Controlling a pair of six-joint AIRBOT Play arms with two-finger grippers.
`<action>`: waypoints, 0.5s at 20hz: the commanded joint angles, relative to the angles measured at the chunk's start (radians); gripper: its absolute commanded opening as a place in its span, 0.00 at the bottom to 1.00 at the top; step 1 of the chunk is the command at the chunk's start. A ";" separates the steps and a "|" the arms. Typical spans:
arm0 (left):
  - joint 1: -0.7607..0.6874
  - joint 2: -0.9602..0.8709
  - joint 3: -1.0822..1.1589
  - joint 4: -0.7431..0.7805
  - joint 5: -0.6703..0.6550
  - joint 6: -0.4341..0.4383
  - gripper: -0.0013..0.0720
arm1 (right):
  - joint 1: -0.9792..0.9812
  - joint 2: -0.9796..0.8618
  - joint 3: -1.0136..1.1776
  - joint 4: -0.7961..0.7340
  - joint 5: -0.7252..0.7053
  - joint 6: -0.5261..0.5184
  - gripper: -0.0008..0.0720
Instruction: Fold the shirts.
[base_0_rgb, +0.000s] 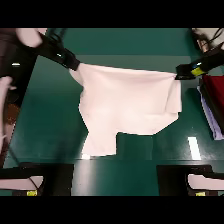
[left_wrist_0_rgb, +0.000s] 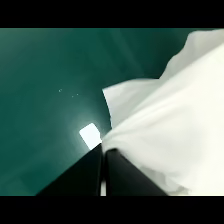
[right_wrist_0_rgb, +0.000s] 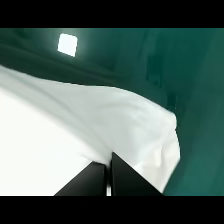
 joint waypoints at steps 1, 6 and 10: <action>0.000 -0.157 -0.016 -0.002 0.120 -0.069 0.05 | 0.003 -0.096 -0.039 0.006 -0.178 -0.002 0.03; 0.039 -0.150 -0.008 -0.003 0.093 -0.110 0.85 | -0.027 -0.103 -0.031 0.046 -0.238 -0.002 0.51; 0.179 -0.077 -0.004 -0.068 -0.117 -0.151 0.85 | -0.111 -0.037 -0.044 0.180 -0.102 -0.052 0.53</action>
